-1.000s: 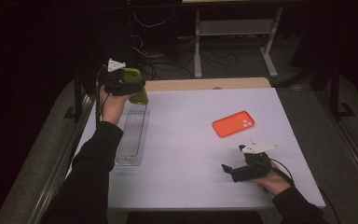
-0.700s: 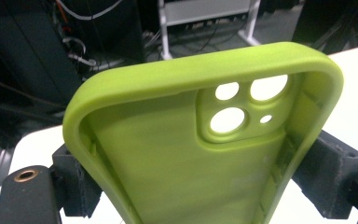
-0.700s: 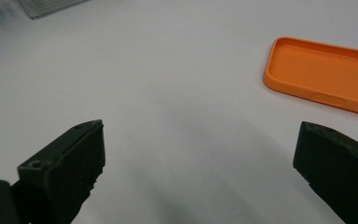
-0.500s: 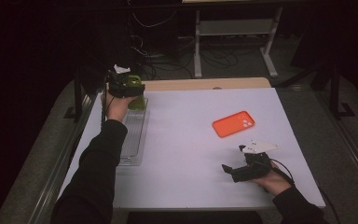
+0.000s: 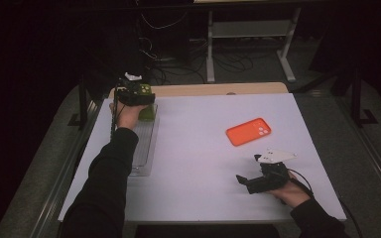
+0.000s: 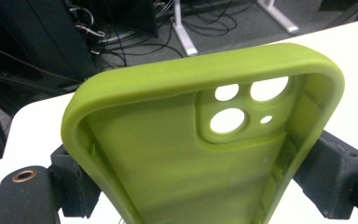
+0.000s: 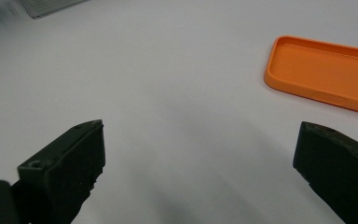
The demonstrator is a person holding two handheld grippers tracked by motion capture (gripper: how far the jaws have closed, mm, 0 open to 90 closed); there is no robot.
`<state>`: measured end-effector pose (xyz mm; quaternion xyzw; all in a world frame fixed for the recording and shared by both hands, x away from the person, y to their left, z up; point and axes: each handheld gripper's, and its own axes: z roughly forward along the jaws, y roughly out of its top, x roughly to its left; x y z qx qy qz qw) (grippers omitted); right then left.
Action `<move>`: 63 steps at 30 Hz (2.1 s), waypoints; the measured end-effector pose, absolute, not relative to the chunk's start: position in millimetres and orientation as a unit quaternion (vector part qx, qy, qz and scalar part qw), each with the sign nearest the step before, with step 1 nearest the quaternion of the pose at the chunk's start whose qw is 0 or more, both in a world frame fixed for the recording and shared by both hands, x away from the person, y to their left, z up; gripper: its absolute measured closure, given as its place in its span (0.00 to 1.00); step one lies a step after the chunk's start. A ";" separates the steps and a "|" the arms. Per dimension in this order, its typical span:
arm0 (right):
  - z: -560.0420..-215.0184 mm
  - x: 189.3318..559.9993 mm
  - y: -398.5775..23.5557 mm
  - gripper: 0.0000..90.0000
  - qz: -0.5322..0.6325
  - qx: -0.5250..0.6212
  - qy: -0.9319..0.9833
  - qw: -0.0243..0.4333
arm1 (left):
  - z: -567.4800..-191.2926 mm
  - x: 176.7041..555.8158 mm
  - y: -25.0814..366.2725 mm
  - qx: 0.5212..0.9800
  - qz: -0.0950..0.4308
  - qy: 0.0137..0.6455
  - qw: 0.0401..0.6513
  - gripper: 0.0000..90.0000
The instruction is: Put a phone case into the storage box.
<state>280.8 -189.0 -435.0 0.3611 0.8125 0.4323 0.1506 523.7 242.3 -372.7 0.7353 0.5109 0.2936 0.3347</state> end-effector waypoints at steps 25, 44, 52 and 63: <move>-435.0 280.2 -188.6 0.01 0.429 0.366 0.813 0.145 | -368.0 522.6 251.9 0.720 0.282 0.521 0.361 0.00; -434.8 281.6 -187.4 0.01 0.430 0.361 0.813 0.155 | -339.1 469.3 260.7 0.766 0.218 0.462 0.391 0.00; -434.4 280.7 -188.0 0.01 0.429 0.360 0.814 0.156 | -334.4 442.5 247.7 0.784 0.200 0.425 0.406 0.00; -434.2 280.4 -187.3 0.01 0.428 0.361 0.814 0.157 | -331.2 409.9 210.8 0.816 0.174 0.360 0.417 0.00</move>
